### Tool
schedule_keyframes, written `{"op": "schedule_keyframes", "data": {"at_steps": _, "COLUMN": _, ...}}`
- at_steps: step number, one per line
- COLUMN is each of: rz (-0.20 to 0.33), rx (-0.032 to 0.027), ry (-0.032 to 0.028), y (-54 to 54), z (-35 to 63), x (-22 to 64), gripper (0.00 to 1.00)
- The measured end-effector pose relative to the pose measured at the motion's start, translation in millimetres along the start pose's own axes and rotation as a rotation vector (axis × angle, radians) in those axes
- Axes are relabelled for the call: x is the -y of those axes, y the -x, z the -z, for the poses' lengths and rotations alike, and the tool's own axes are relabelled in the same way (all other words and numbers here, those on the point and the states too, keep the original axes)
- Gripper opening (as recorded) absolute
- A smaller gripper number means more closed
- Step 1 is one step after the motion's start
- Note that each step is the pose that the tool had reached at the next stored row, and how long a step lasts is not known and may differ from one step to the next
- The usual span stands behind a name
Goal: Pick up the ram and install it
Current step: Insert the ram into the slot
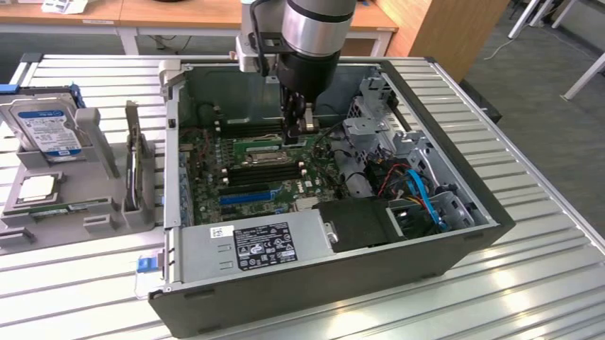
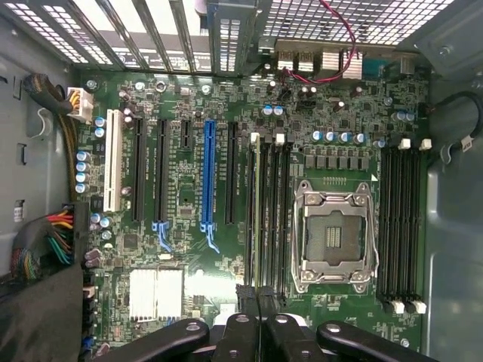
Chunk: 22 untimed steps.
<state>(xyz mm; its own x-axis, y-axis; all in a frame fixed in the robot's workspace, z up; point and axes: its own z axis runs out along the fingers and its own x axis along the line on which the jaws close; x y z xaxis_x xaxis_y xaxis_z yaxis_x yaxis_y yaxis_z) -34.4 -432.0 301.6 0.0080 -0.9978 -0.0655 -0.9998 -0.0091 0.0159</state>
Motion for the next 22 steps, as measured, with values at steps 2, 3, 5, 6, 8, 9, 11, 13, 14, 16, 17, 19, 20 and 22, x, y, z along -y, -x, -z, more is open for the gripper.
{"op": "schedule_keyframes", "data": {"at_steps": 2, "rz": 0.000, "rx": 0.0000, "ry": 0.0000, "y": 0.0, "z": 0.0, "x": -0.1, "gripper": 0.11}}
{"op": "schedule_keyframes", "data": {"at_steps": 3, "rz": 0.000, "rx": 0.0002, "ry": 0.0000, "y": 0.0, "z": -0.1, "x": -0.1, "gripper": 0.11}}
{"op": "schedule_keyframes", "data": {"at_steps": 5, "rz": 0.000, "rx": 0.0004, "ry": -0.0001, "y": 0.0, "z": -0.2, "x": -0.5, "gripper": 0.11}}
{"op": "schedule_keyframes", "data": {"at_steps": 6, "rz": 0.000, "rx": 0.0005, "ry": -0.0002, "y": 0.0, "z": -0.4, "x": -1.1, "gripper": 0.11}}
{"op": "schedule_keyframes", "data": {"at_steps": 8, "rz": 0.000, "rx": 0.0005, "ry": -0.0004, "y": 0.0, "z": -0.6, "x": -1.9, "gripper": 0.11}}
{"op": "schedule_keyframes", "data": {"at_steps": 9, "rz": 0.000, "rx": 0.0005, "ry": -0.0004, "y": 0.0, "z": -0.7, "x": -2.0, "gripper": 0.11}}
{"op": "schedule_keyframes", "data": {"at_steps": 11, "rz": 0.000, "rx": 0.0005, "ry": -0.0004, "y": 0.0, "z": -0.7, "x": -2.1, "gripper": 0.11}}
{"op": "schedule_keyframes", "data": {"at_steps": 13, "rz": 0.000, "rx": 0.0010, "ry": -0.0006, "y": 0.0, "z": -1.5, "x": -2.0, "gripper": 0.11}}
{"op": "schedule_keyframes", "data": {"at_steps": 14, "rz": 0.000, "rx": 0.0012, "ry": -0.0006, "y": -0.1, "z": -2.6, "x": -2.0, "gripper": 0.11}}
{"op": "schedule_keyframes", "data": {"at_steps": 16, "rz": 0.000, "rx": 0.0012, "ry": -0.0004, "y": -0.3, "z": -5.2, "x": -2.0, "gripper": 0.11}}
{"op": "schedule_keyframes", "data": {"at_steps": 17, "rz": 0.000, "rx": 0.0014, "ry": -0.0004, "y": -0.4, "z": -6.7, "x": -2.0, "gripper": 0.11}}
{"op": "schedule_keyframes", "data": {"at_steps": 19, "rz": 0.000, "rx": 0.0016, "ry": -0.0004, "y": -0.6, "z": -9.8, "x": -1.9, "gripper": 0.11}}
{"op": "schedule_keyframes", "data": {"at_steps": 20, "rz": 0.000, "rx": 0.0017, "ry": -0.0004, "y": -0.7, "z": -11.4, "x": -1.9, "gripper": 0.11}}
{"op": "schedule_keyframes", "data": {"at_steps": 22, "rz": 0.000, "rx": 0.0019, "ry": -0.0004, "y": -0.9, "z": -14.4, "x": -1.9, "gripper": 0.11}}
